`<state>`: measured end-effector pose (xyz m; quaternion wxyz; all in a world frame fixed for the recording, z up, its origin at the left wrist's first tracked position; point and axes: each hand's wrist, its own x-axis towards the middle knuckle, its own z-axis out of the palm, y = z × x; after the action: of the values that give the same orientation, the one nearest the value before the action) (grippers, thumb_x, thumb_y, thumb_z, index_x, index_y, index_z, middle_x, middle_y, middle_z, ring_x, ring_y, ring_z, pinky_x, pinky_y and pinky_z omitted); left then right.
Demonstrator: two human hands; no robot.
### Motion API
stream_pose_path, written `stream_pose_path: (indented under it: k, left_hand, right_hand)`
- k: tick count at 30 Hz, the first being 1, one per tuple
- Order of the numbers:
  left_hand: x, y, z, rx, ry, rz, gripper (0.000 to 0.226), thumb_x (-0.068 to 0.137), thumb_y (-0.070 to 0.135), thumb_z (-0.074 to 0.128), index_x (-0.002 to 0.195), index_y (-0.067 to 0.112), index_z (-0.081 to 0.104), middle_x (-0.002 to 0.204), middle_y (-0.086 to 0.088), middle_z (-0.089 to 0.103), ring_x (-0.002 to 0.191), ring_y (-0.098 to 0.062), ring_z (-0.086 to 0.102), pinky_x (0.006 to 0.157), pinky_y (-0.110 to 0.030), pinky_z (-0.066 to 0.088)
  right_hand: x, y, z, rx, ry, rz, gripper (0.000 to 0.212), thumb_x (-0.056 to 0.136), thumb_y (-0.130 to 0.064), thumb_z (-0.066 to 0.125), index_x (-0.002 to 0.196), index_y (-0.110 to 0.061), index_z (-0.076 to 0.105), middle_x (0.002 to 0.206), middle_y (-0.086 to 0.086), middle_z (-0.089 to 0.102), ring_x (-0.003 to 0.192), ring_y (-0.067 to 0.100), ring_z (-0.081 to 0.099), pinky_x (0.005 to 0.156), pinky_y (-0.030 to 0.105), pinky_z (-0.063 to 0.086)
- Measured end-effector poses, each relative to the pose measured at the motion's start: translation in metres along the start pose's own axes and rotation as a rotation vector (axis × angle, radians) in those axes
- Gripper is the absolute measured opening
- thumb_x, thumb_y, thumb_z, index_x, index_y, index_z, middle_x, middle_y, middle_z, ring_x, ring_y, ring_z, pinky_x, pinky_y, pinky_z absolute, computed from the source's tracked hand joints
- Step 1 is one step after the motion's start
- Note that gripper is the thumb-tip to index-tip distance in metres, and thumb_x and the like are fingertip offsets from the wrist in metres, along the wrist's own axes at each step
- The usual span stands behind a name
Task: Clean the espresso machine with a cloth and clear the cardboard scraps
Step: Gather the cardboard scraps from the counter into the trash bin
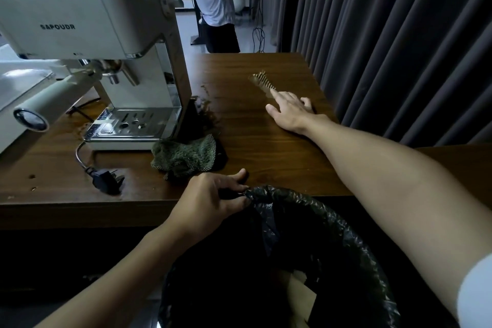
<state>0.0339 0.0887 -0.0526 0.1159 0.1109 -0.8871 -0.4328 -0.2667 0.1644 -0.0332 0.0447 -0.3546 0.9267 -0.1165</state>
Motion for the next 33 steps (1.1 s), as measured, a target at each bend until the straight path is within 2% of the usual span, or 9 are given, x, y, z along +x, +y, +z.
stream_pose_path:
  k: [4,10,14,17,19,24,26,30,33]
  left_hand:
    - [0.000,0.001,0.000,0.001,0.007,-0.001,0.031,0.080,0.020,0.084,0.111,0.017,0.078,0.137,0.013,0.060,0.116,0.017,0.052,0.089,0.001,0.040]
    - [0.001,0.001,0.000,0.010,0.014,0.000,0.032,0.080,0.019,0.084,0.111,0.016,0.078,0.136,0.013,0.060,0.118,0.012,0.054,0.091,-0.001,0.042]
    - [0.002,0.001,0.002,-0.002,0.024,-0.007,0.030,0.080,0.018,0.084,0.109,0.016,0.078,0.134,0.012,0.062,0.118,0.011,0.055,0.093,-0.002,0.042]
    - [0.002,0.002,0.001,0.011,0.027,-0.012,0.031,0.079,0.019,0.085,0.109,0.015,0.078,0.133,0.013,0.063,0.119,0.011,0.054,0.099,-0.006,0.043]
    - [0.002,0.003,0.001,0.009,0.023,-0.011,0.031,0.079,0.018,0.085,0.108,0.014,0.078,0.133,0.011,0.063,0.119,0.011,0.054,0.098,-0.005,0.042]
    - [0.003,0.003,0.002,0.003,0.028,-0.013,0.029,0.078,0.017,0.085,0.106,0.014,0.079,0.132,0.006,0.065,0.117,0.009,0.056,0.098,-0.007,0.042]
    - [0.003,0.005,0.002,0.007,0.030,-0.015,0.028,0.077,0.018,0.085,0.104,0.015,0.079,0.131,0.006,0.065,0.117,0.008,0.057,0.098,-0.008,0.043]
    - [0.002,0.009,0.001,0.042,0.033,-0.009,0.029,0.078,0.018,0.085,0.106,0.013,0.079,0.131,0.005,0.066,0.116,0.007,0.058,0.093,-0.003,0.042]
    - [0.002,0.010,-0.002,0.056,0.002,0.015,0.031,0.080,0.019,0.083,0.110,0.013,0.078,0.135,0.004,0.063,0.119,0.003,0.057,0.092,-0.005,0.044]
  right_hand:
    - [-0.004,0.001,-0.005,-0.056,-0.057,-0.017,0.062,0.098,-0.057,0.023,0.152,-0.027,0.025,0.159,-0.002,0.017,0.148,0.019,0.007,0.117,0.054,0.006]
    - [0.005,-0.013,-0.002,0.019,-0.078,-0.099,0.064,0.100,-0.053,0.027,0.155,-0.030,0.004,0.164,-0.005,-0.001,0.150,0.013,-0.003,0.120,0.046,0.003]
    - [0.004,-0.016,-0.001,-0.003,-0.044,-0.065,0.062,0.100,-0.052,0.029,0.154,-0.027,0.014,0.161,0.000,0.016,0.149,0.019,0.009,0.118,0.050,0.009]
    - [-0.008,-0.018,-0.003,-0.022,0.065,-0.082,0.052,0.099,-0.052,0.032,0.140,-0.023,0.042,0.144,0.005,0.033,0.137,0.026,0.026,0.110,0.048,0.021]
    - [-0.017,-0.014,-0.004,0.006,0.057,-0.075,0.046,0.098,-0.052,0.032,0.128,-0.024,0.054,0.136,0.005,0.035,0.130,0.026,0.030,0.108,0.047,0.023]
    - [-0.041,-0.007,-0.003,0.093,0.109,-0.078,0.023,0.098,-0.044,0.044,0.105,-0.025,0.056,0.120,0.005,0.054,0.116,0.027,0.048,0.101,0.047,0.030]
    - [-0.051,-0.005,-0.003,0.126,0.144,-0.039,0.018,0.093,-0.042,0.055,0.101,-0.026,0.053,0.115,0.003,0.052,0.112,0.024,0.047,0.100,0.047,0.031]
    - [-0.082,-0.008,-0.020,0.357,0.019,0.074,0.051,0.081,-0.039,0.071,0.122,-0.022,0.044,0.117,0.000,0.047,0.109,0.017,0.045,0.099,0.040,0.038]
    - [-0.116,-0.010,-0.038,0.436,-0.021,0.102,0.026,0.086,-0.027,0.068,0.108,-0.015,0.062,0.104,0.002,0.065,0.096,0.020,0.061,0.082,0.035,0.050]
